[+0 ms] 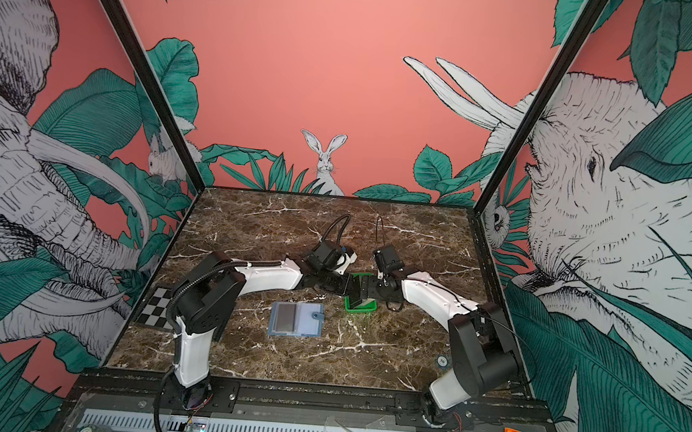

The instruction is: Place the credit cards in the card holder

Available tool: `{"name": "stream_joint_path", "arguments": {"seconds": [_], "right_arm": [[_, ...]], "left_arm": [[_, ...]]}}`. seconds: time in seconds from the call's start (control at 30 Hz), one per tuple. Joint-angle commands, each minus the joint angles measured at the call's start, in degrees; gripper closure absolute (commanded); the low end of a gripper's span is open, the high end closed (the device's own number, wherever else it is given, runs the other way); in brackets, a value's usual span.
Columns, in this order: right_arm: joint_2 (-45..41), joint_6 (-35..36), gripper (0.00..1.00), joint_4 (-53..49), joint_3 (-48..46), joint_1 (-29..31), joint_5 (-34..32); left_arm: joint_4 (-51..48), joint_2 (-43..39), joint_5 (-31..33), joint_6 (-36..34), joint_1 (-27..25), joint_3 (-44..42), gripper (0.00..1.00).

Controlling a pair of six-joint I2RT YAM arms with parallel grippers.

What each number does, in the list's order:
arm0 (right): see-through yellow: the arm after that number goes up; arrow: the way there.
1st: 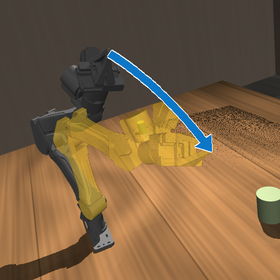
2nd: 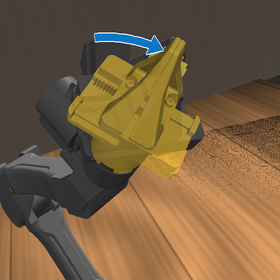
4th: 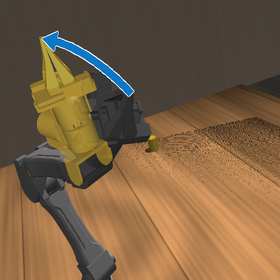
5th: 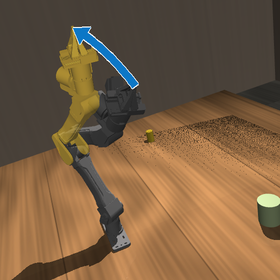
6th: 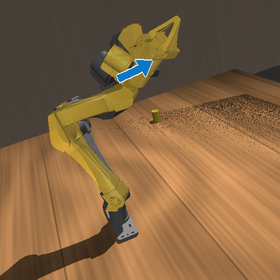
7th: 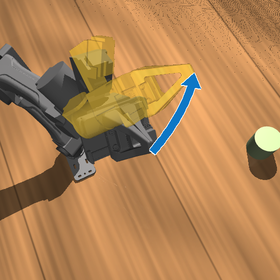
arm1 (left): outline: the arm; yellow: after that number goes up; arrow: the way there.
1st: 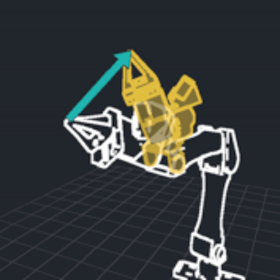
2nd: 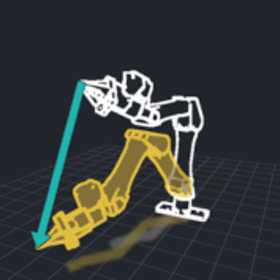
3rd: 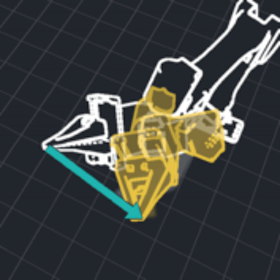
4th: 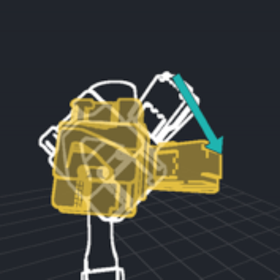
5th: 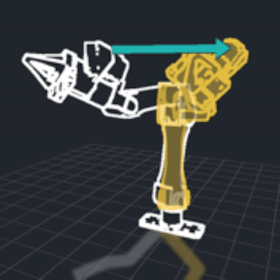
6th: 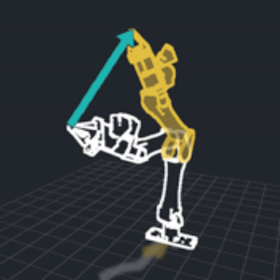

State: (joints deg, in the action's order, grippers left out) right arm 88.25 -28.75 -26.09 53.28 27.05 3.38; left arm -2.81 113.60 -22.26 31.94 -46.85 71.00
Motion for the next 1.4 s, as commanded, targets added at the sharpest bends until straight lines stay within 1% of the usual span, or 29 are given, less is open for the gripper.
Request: {"name": "stream_joint_path", "arguments": {"seconds": [0.0,0.13,0.3,0.53,0.97,1.37], "right_arm": [[-1.1,0.9,0.11,-1.0,0.5,-0.1,0.0],[-2.9,1.1,0.12,2.3,-1.0,-0.1,4.4],[-5.0,1.2,0.12,3.3,-2.6,-0.1,4.0],[-5.8,1.0,0.12,4.9,-3.6,-0.1,5.2],[-0.4,0.6,0.10,9.1,-3.5,0.0,9.4],[3.0,0.7,0.09,8.9,-2.0,0.4,9.4]], "left_arm": [[-3.8,2.0,0.9,-0.2,-0.1,-0.6,0.84],[-3.7,2.1,0.9,-0.2,-0.2,-0.4,0.84],[-5.6,0.8,2.0,-0.5,-0.2,0.4,0.86],[-7.7,-2.5,3.8,-1.6,-0.1,0.3,0.88],[-8.0,-3.0,4.7,-1.8,-0.1,0.1,0.89],[-6.3,-2.2,4.5,-1.1,-0.1,-1.2,0.90]]}}
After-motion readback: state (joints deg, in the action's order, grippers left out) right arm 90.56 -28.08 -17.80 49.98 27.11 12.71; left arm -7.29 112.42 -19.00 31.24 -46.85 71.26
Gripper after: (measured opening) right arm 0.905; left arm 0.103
